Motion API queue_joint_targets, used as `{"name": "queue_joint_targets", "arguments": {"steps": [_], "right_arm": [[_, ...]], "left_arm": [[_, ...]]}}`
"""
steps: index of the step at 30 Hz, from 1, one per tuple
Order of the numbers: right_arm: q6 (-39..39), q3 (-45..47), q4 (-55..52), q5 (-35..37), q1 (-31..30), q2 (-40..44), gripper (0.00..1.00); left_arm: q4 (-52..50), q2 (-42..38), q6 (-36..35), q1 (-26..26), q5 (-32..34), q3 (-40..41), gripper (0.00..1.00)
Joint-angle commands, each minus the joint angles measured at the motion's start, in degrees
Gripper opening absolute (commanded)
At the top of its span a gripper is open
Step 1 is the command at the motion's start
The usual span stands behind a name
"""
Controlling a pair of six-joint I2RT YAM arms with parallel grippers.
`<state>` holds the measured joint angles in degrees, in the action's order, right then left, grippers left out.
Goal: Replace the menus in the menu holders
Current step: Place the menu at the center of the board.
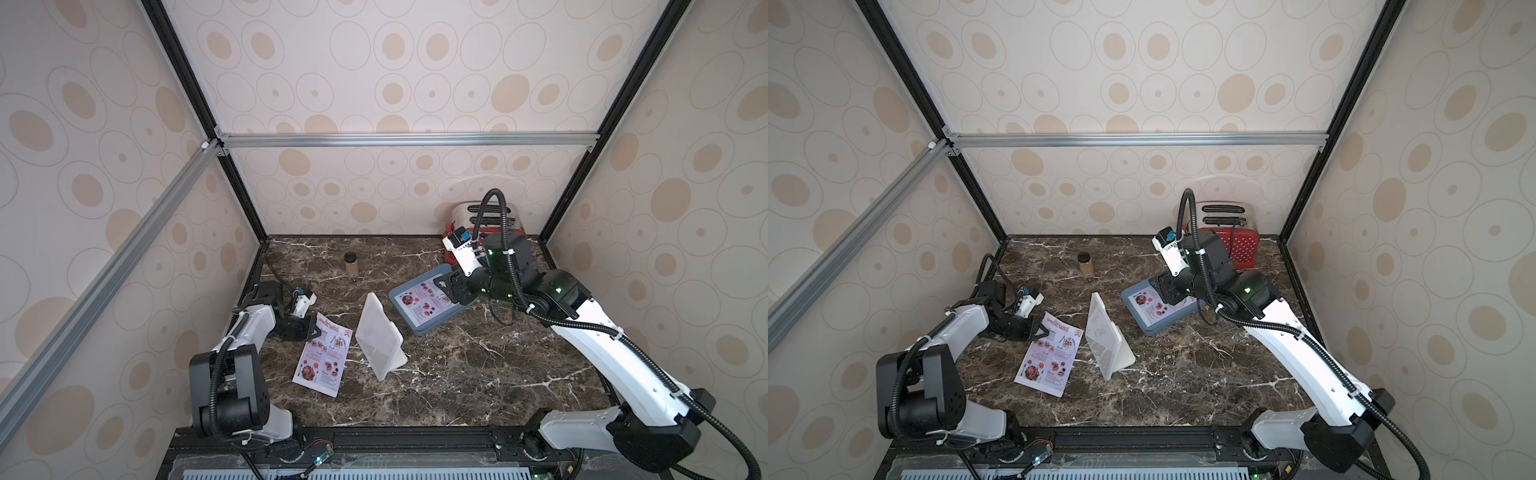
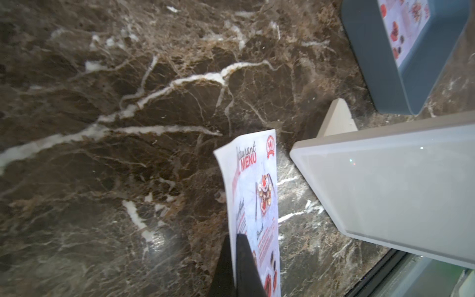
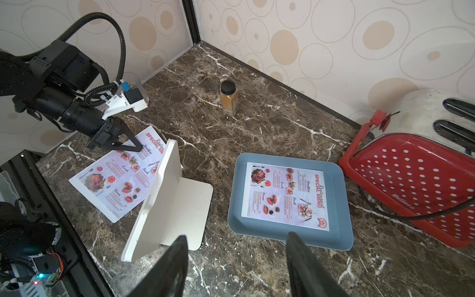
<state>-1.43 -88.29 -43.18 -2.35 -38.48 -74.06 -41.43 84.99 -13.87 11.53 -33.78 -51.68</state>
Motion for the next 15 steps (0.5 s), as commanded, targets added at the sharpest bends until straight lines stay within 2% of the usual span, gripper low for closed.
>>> {"name": "queue_joint_targets", "arguments": {"steps": [1,4,5,8,12,15], "right_arm": [[-1.0,-1.0,1.2,-1.6,0.5,-0.8,0.61],[-1.4,-1.0,1.3,-1.9,0.6,-1.3,0.60],[-1.5,-1.1,1.3,-1.9,0.6,-1.3,0.60],[-1.8,-0.9,1.0,-1.7,0.7,-1.3,0.60],[-3.5,-0.2,-0.3,-0.5,1.1,-0.6,0.58],[-5.9,1.8,-1.4,0.4,1.7,0.2,0.58]], "left_arm": [[-1.6,2.1,-4.3,0.2,7.1,-2.0,0.00],[-1.5,3.1,-4.5,0.2,10.1,-2.6,0.00],[-1.3,3.2,-4.3,0.2,10.9,-2.7,0.03],[-0.9,2.3,-3.8,0.2,13.7,-2.8,0.28],[-0.3,-1.4,-3.5,0.3,16.5,-3.0,0.43],[-0.8,-6.3,-3.9,0.2,21.0,-4.1,0.50]]}}
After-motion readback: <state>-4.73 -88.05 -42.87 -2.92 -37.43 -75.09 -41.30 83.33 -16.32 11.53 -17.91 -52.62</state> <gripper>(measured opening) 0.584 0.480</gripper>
